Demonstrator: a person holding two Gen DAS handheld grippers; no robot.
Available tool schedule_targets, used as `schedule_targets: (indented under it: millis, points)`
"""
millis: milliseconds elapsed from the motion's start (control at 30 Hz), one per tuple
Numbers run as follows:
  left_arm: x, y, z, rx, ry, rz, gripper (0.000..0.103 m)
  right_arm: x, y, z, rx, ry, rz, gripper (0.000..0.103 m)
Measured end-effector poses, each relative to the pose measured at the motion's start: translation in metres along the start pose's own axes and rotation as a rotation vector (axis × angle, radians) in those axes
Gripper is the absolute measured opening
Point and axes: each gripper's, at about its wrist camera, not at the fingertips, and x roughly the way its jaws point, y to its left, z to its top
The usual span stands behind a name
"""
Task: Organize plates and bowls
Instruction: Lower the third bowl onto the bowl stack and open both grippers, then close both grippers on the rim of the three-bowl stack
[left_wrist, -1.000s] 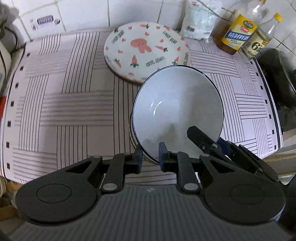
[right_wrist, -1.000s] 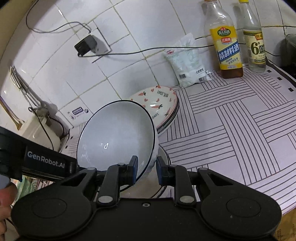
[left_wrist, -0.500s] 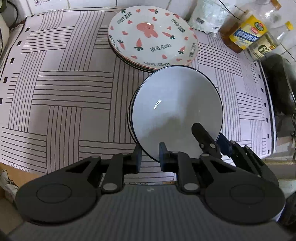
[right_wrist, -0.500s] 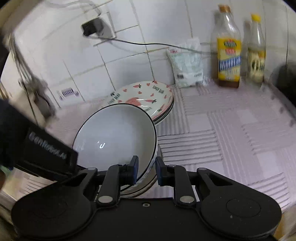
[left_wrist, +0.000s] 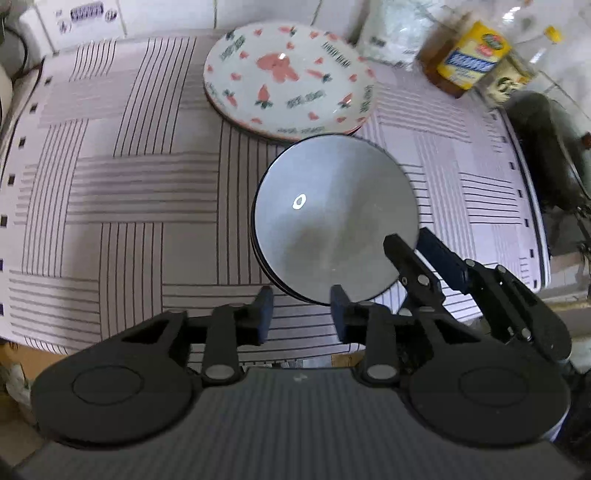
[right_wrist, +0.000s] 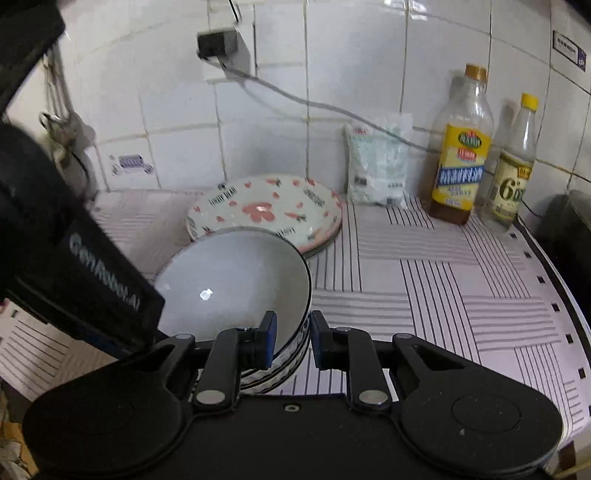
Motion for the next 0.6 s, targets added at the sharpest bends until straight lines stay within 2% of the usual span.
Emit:
schedule_targets:
  millis: [200,400,600]
  points:
    - [-0.021,0.007,-0.015,0.039,-0.098,-0.039,0.04,-0.03,-0.004,-0.005,-0.029,-0.033,0.082,0.026]
    - [-0.027,0.018,-0.031,0.037,-0.127,-0.016,0.041,-0.046,-0.008,-0.022,-0.006,-0.036,0.138,0.041]
    - [-0.025,0.033,-0.045,0.016,-0.192,-0.112,0.047,-0.04,-0.011,-0.044,0.01,-0.005,0.158,0.048]
